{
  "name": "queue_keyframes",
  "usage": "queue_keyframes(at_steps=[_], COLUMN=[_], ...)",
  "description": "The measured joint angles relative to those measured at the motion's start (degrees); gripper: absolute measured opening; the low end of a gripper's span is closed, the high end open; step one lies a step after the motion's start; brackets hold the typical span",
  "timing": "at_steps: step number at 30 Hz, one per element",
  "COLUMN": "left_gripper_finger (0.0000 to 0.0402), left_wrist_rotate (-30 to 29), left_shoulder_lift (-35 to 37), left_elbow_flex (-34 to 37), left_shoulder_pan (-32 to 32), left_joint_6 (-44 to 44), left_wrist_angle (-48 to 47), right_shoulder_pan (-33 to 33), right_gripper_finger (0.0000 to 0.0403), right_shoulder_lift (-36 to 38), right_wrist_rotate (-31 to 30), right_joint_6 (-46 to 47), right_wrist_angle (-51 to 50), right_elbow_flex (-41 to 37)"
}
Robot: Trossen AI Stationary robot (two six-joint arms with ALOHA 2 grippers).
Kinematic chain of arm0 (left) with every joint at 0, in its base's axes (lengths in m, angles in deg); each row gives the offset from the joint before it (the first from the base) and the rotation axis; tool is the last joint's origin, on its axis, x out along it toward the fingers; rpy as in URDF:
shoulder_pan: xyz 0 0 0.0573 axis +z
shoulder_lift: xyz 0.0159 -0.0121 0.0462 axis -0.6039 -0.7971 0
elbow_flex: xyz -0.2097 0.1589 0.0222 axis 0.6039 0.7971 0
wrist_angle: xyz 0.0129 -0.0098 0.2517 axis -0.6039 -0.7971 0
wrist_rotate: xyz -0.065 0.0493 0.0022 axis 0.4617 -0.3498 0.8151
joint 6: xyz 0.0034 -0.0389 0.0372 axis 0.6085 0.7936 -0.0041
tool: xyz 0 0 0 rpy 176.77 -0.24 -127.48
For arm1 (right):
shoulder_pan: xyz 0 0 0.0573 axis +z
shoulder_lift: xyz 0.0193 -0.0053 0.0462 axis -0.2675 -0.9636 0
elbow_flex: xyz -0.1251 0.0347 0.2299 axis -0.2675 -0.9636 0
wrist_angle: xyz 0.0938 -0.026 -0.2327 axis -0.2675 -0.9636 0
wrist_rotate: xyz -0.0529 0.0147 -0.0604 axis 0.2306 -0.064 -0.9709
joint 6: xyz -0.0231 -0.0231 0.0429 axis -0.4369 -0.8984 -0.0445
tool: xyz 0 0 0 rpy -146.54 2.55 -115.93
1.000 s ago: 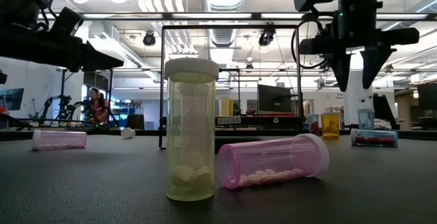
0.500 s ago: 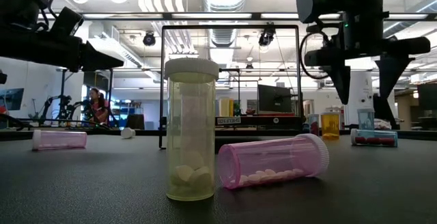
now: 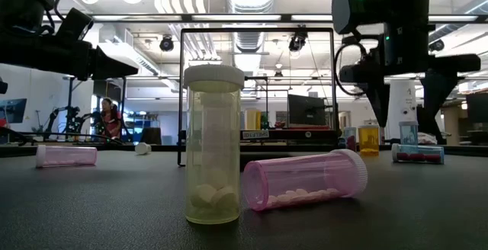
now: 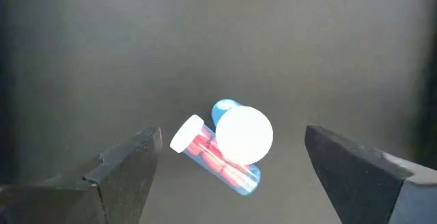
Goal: Pick and place medicine bottles onto shelf by color
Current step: Put the middle right blue medicine bottle on the shelf
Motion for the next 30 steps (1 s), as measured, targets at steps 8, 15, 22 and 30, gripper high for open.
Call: queue_keyframes(at_steps=[8,15,22,30], left_gripper_finger=[0.0199,0.0199,0.0199,0.0199], left_wrist_rotate=[0.00,0.00,0.00,0.00], left_shoulder_lift=[0.09,0.00,0.09,0.08], left_elbow_flex=[0.00,0.00,0.00,0.00], left_shoulder_pan=[0.02,0.02,0.02,0.00], left_joint_6=[0.00,0.00,-0.01,-0.01], left_wrist_angle=[-0.01,-0.01,-0.01,-0.01], right_shoulder_pan=[-0.02,-0.02,-0.02,-0.03], right_gripper_finger=[0.0340,0.0297,0.0233,0.0165], right_shoulder_lift=[0.25,0.27,0.27,0.27], right_wrist_rotate=[-0.50,-0.51,-0.52,-1.22], right_joint_6=[2.77,3.07,3.07,4.27], right_wrist_angle=[1.77,4.36,6.11,6.01], right_elbow_flex=[-2.29,-4.19,-5.13,-5.15])
